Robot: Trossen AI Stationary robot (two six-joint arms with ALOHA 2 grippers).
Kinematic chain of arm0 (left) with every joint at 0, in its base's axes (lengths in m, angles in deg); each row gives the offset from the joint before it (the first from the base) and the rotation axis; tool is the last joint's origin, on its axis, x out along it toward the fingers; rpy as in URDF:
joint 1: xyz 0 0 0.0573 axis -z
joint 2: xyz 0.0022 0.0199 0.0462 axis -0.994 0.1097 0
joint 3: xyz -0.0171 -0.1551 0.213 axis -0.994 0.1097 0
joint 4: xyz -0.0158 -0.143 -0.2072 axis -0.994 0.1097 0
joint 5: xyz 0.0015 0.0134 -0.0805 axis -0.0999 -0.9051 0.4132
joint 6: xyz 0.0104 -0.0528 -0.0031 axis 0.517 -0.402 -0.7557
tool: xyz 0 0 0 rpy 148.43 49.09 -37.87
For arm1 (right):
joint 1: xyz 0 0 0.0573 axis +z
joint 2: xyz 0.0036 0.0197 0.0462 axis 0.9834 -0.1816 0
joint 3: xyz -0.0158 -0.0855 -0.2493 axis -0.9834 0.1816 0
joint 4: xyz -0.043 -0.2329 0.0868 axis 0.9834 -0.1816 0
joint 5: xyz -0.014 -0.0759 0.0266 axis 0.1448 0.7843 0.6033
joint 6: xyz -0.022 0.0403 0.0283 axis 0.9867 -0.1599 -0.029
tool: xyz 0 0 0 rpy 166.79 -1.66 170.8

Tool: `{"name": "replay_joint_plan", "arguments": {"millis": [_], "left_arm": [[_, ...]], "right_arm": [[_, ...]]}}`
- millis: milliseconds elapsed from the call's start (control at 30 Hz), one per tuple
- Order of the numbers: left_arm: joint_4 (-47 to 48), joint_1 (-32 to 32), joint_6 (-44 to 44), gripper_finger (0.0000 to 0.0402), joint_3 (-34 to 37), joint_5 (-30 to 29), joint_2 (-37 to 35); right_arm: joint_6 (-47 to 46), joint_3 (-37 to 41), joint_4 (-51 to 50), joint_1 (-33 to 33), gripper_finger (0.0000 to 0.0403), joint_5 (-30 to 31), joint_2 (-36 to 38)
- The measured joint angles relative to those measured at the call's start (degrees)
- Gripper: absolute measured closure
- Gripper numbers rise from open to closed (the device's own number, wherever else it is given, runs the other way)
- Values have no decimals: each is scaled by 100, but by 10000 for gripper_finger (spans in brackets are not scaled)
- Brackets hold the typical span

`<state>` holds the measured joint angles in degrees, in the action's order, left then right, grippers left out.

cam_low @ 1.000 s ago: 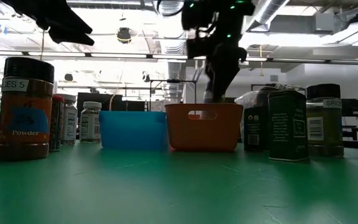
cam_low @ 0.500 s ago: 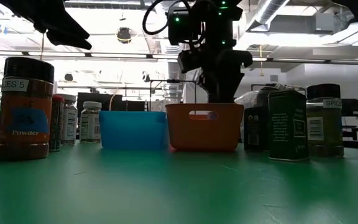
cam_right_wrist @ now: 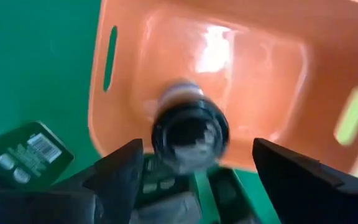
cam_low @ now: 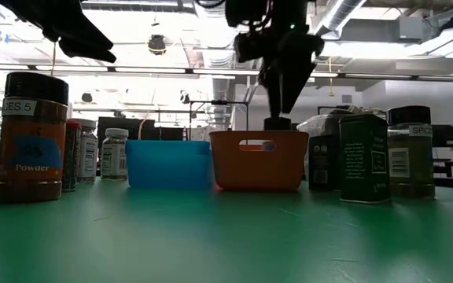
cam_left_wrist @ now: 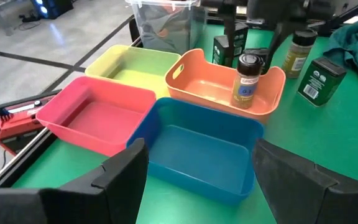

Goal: Sort spices by type
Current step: Put the right black seasoning bottle into the orange tray

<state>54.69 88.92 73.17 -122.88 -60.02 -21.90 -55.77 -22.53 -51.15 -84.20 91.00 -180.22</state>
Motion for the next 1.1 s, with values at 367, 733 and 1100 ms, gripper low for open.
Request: {"name": "replay_joint_plan", "arguments": {"millis": [367,733,1100], "left_arm": [[234,0,-149,130,0,-2,0],[247,0,-109,130,0,-2,0],[249,-2,-185,130,0,-2,0]], "right_arm": [[-1517,739,-801,504,76,300,1142],[-3389,2256,-493,1287,76,-334,2025],[-4029,2505,-129,2042,76,362,2199]]}}
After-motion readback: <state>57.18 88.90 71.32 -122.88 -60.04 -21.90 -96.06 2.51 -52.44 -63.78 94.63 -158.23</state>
